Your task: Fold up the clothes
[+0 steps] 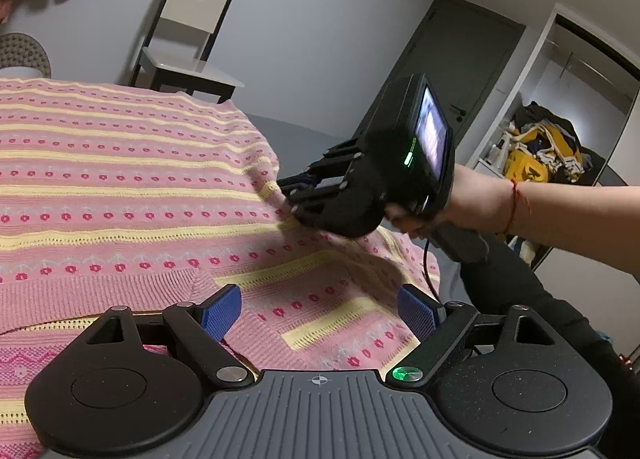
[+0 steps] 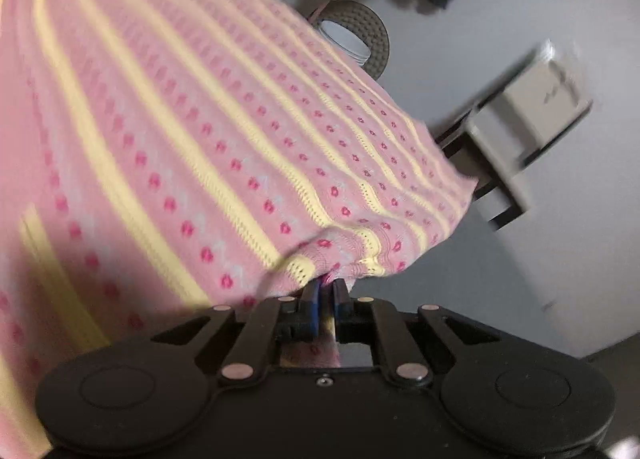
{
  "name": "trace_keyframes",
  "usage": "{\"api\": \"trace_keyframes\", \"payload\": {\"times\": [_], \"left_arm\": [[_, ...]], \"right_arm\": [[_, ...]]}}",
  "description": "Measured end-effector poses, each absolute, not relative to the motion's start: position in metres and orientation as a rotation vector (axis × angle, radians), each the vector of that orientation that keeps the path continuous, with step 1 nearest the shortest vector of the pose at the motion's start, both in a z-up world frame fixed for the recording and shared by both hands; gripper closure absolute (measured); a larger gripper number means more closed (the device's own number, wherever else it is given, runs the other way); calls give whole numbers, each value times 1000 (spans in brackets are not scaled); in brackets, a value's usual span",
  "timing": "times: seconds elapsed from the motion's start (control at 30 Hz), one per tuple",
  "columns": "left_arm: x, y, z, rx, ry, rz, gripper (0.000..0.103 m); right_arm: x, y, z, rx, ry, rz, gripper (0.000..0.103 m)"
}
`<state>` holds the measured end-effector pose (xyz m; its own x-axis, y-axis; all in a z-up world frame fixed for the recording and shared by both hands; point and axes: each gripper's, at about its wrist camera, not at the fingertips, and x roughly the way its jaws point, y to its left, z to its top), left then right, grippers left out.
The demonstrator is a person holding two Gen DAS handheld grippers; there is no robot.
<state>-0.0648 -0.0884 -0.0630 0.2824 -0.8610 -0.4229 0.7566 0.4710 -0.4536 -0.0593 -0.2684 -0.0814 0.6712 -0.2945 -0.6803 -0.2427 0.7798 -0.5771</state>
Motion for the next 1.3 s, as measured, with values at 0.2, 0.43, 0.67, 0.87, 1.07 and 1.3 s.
{"api": "trace_keyframes", "payload": {"times": [0.2, 0.43, 0.67, 0.87, 1.07, 1.3], "left_arm": [[-70, -91, -62, -160, 678, -1102, 17], [-72, -90, -58, -156, 661, -1101, 17], [-69, -88, -57, -160, 664, -1095, 17], [-73, -89, -55, -153, 657, -1109, 17], [-77, -93, -57, -131, 661, -1110, 17], [-79, -94, -58, -112, 669, -1105, 17]], "right_arm": [[-53, -313, -62, -303, 890, -101, 97], [-61, -353, -59, -204, 935, -286, 97], [-94, -399, -34, 80, 860, -335, 69], [-142, -453, -36, 272, 986, -386, 66], [-164, -457, -49, 362, 993, -311, 65], [-171, -449, -36, 152, 954, -503, 100]]}}
